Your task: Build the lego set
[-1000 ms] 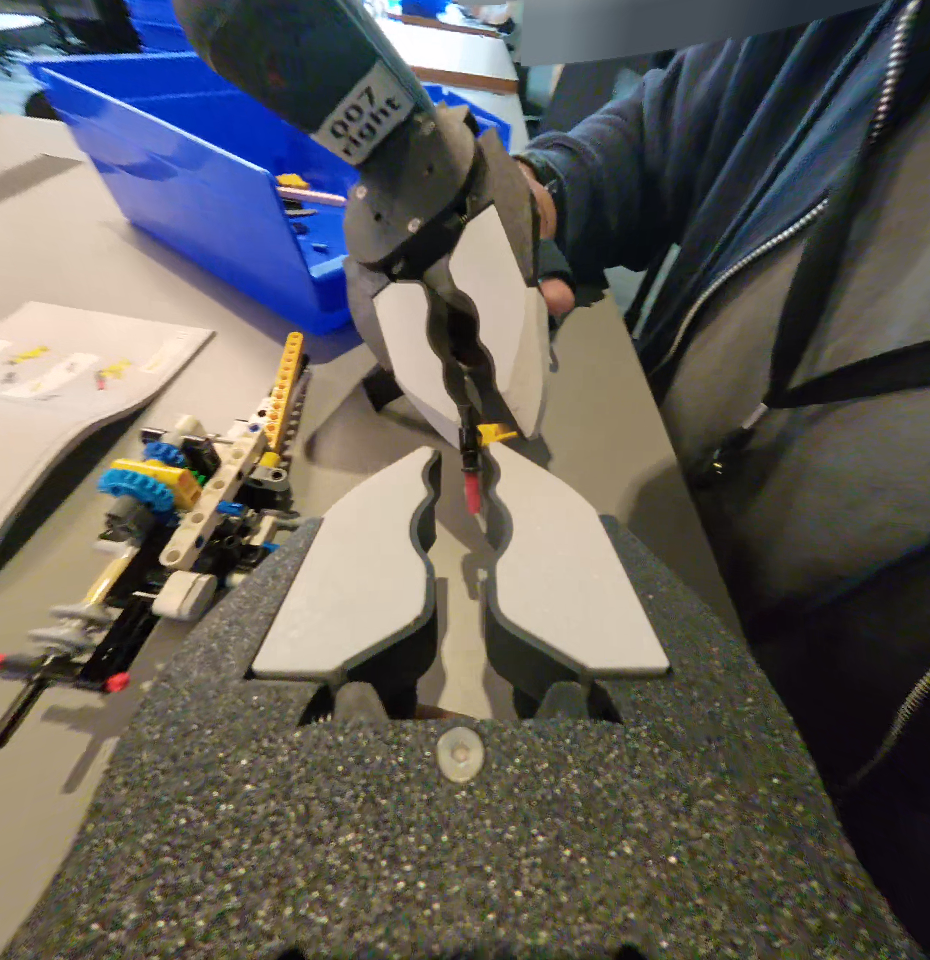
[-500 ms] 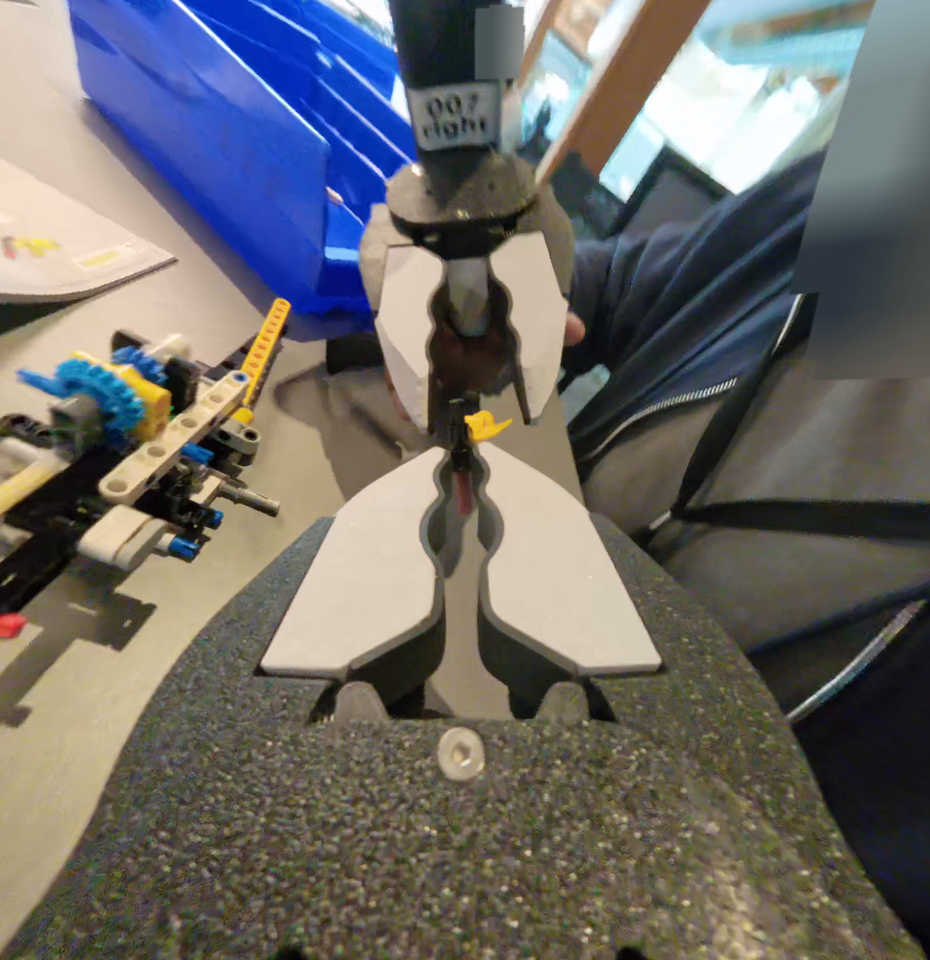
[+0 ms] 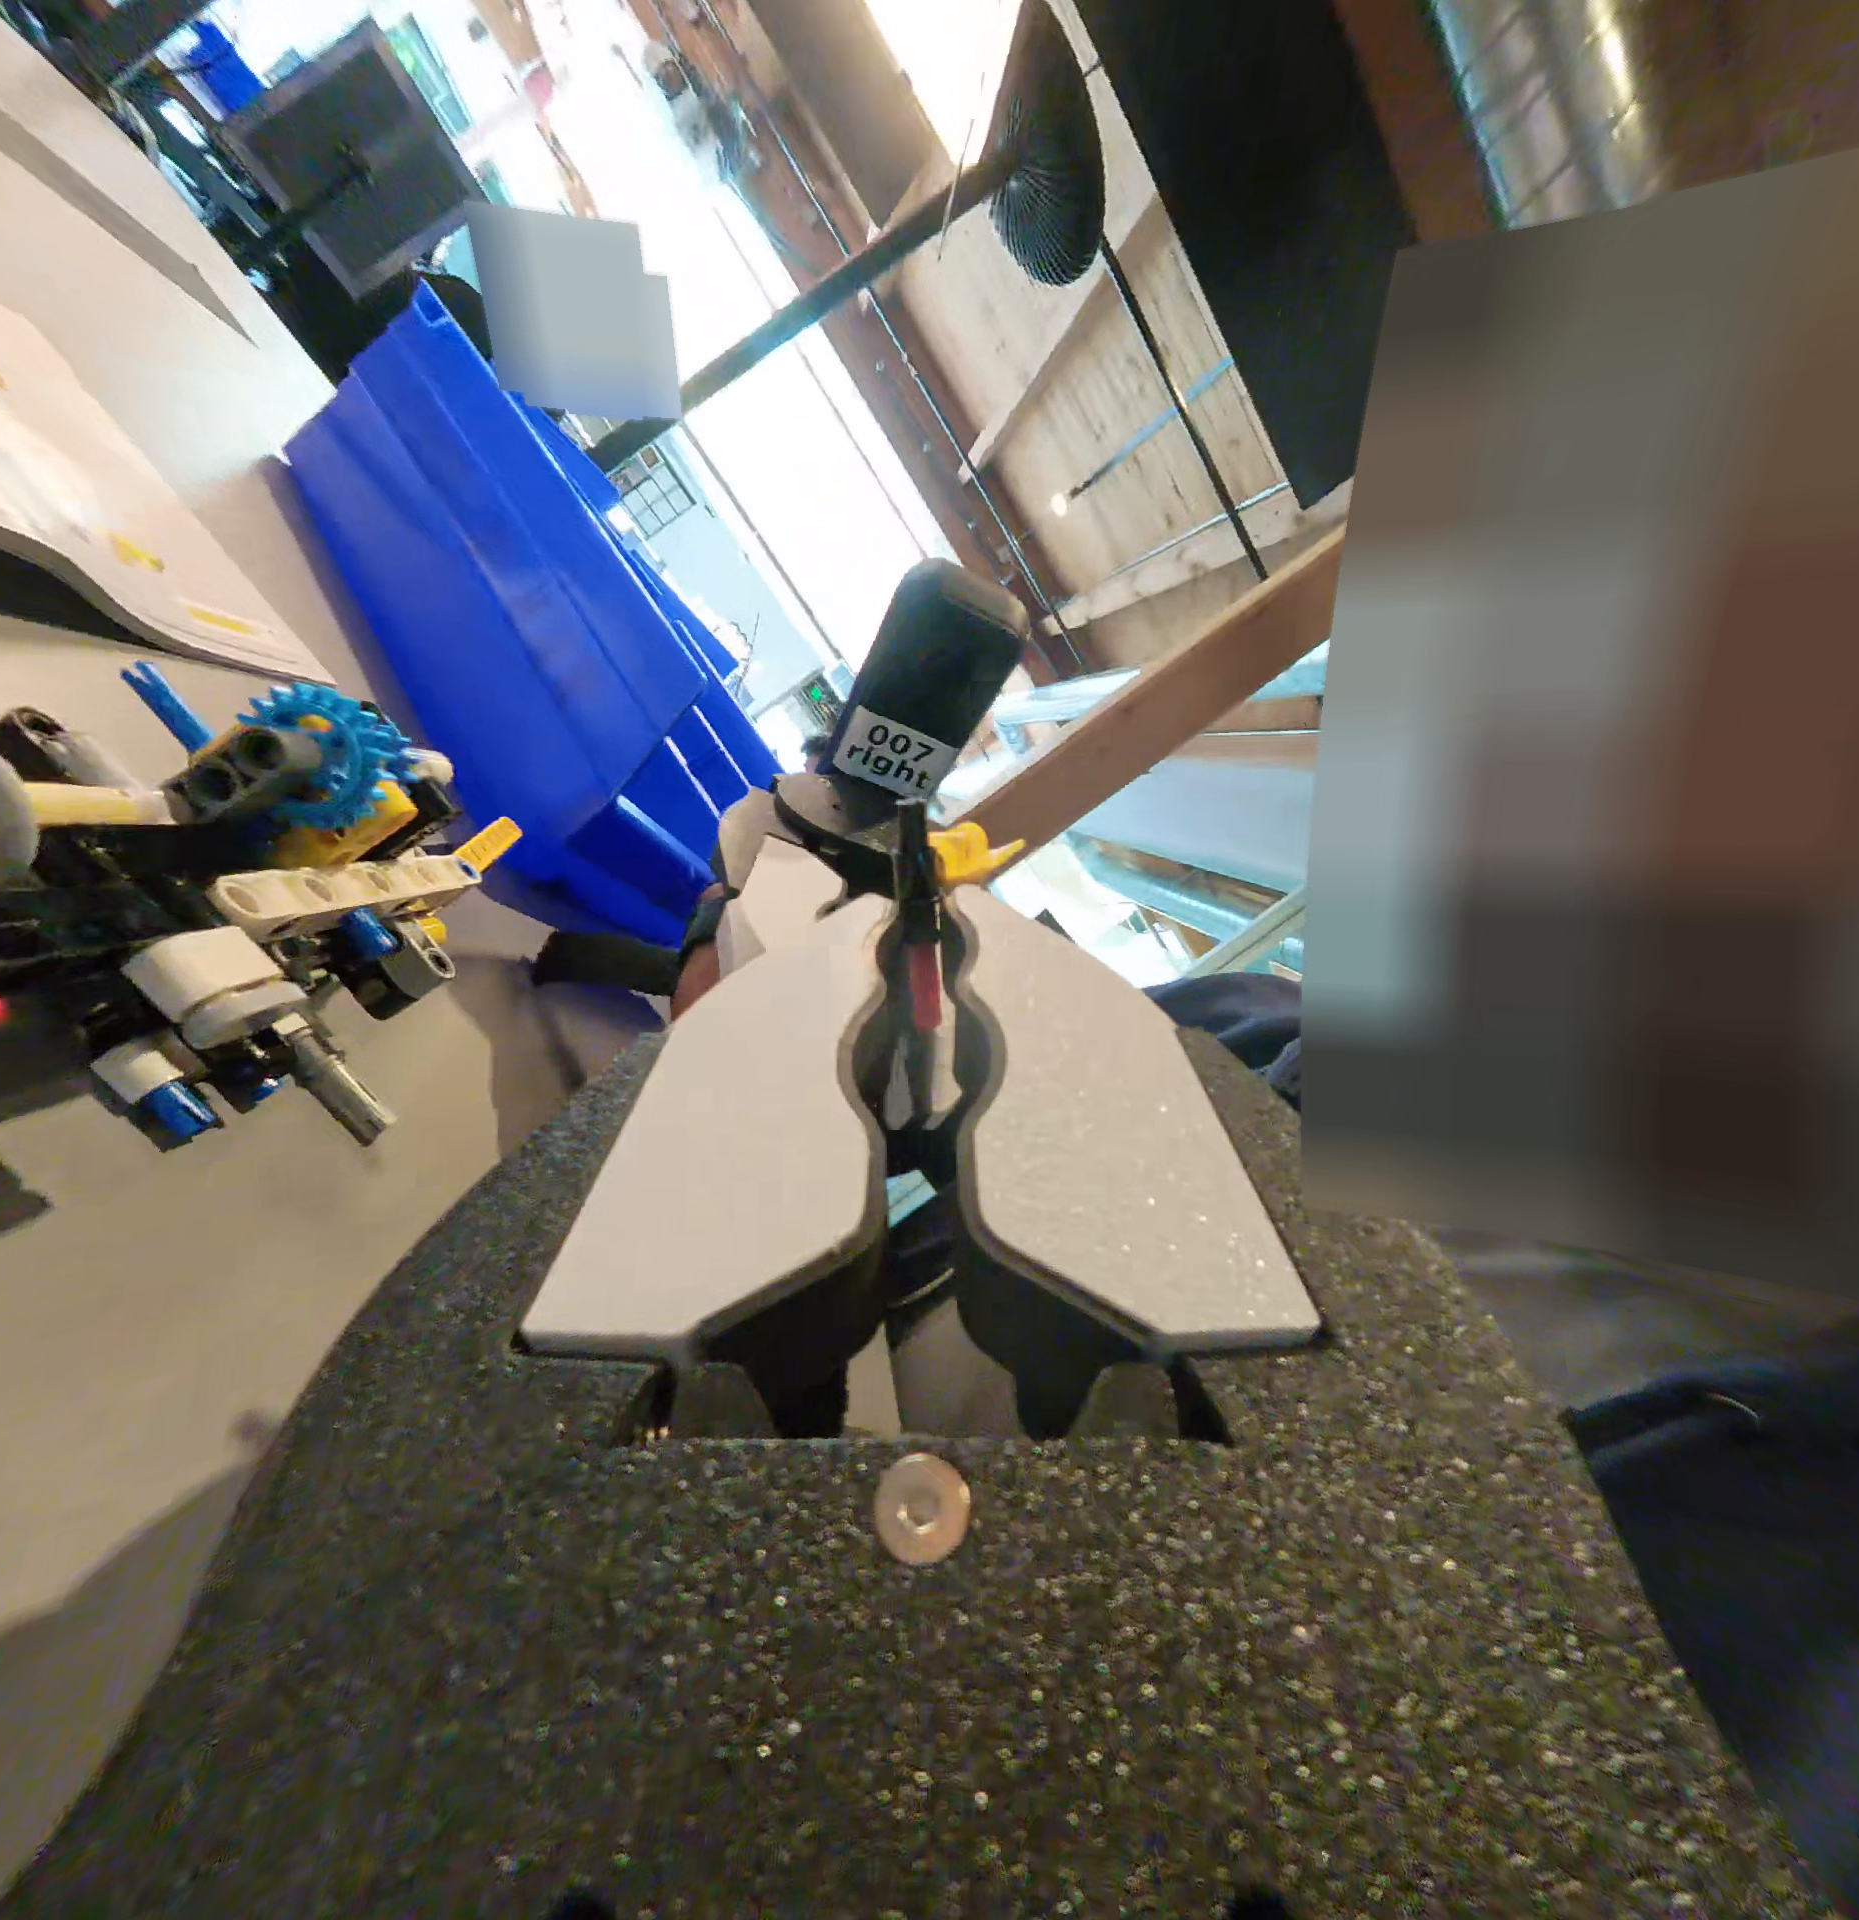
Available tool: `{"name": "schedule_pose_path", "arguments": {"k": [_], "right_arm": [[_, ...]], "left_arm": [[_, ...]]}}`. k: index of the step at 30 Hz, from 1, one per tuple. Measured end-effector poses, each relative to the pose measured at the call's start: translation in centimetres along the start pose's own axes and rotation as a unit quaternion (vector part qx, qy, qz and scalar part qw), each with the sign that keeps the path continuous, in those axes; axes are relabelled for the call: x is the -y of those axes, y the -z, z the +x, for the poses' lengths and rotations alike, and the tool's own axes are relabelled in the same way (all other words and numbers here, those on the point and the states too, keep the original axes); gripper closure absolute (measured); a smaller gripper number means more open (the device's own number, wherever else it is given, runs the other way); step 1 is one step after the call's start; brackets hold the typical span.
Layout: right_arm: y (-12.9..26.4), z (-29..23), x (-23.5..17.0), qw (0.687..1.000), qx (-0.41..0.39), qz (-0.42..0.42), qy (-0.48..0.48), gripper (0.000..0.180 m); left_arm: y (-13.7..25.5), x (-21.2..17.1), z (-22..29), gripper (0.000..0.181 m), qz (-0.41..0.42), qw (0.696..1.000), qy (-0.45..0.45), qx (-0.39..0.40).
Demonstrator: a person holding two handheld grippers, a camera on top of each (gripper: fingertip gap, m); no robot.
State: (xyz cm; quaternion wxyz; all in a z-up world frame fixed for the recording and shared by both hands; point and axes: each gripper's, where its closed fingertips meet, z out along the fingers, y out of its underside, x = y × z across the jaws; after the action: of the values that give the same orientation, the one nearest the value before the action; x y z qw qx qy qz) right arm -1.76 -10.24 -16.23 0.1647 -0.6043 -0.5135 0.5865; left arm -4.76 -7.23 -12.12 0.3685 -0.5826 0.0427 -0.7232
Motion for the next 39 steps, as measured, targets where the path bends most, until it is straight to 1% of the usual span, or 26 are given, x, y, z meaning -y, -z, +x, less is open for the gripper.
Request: {"name": "schedule_pose_path", "arguments": {"k": [2, 5, 8, 11, 15, 19, 22, 25, 32, 37, 39], "right_arm": [[0.2, -0.1, 0.3, 1.000, 0.006, 0.011, -0.007, 0.147], [0.6, -0.2, 1.2, 0.999, 0.016, 0.036, -0.027, 0.147], [1.1, -0.2, 1.9, 0.996, 0.030, 0.061, -0.055, 0.147], [1.5, 0.0, 2.5, 0.991, 0.050, 0.083, -0.092, 0.147], [1.5, 0.2, 2.5, 0.984, 0.071, 0.089, -0.135, 0.146], [1.0, -0.4, 1.9, 0.981, 0.095, 0.074, -0.153, 0.146], [0.6, -0.9, 1.3, 0.978, 0.116, 0.060, -0.163, 0.150], [0.3, -1.4, 0.8, 0.976, 0.133, 0.051, -0.165, 0.166], [0.3, -1.0, 0.9, 0.975, 0.128, 0.059, -0.172, 0.167], [0.5, -0.8, 0.7, 0.976, 0.125, 0.049, -0.173, 0.168], [0.5, -0.8, 0.5, 0.977, 0.122, 0.042, -0.168, 0.171]], "left_arm": [[0.0, 0.0, -0.2, 0.175, -0.002, 1.000, -0.016, 0.013], [-0.1, -0.5, -0.3, 0.174, -0.031, 0.993, -0.103, 0.049], [0.0, -1.2, -0.8, 0.174, -0.073, 0.974, -0.193, 0.095], [-0.1, -1.9, -1.2, 0.174, -0.106, 0.953, -0.256, 0.117], [-0.3, -3.0, -1.5, 0.174, -0.144, 0.928, -0.317, 0.132], [-0.7, -3.9, -1.5, 0.174, -0.174, 0.899, -0.380, 0.132], [-1.0, -4.6, -1.3, 0.174, -0.189, 0.880, -0.420, 0.122], [-1.1, -5.0, -1.2, 0.174, -0.194, 0.868, -0.441, 0.115], [-1.1, -4.8, -1.4, 0.173, -0.194, 0.876, -0.426, 0.119], [-0.9, -4.5, -1.3, 0.172, -0.192, 0.887, -0.405, 0.112], [-0.8, -4.6, -1.4, 0.172, -0.202, 0.885, -0.405, 0.110]]}}
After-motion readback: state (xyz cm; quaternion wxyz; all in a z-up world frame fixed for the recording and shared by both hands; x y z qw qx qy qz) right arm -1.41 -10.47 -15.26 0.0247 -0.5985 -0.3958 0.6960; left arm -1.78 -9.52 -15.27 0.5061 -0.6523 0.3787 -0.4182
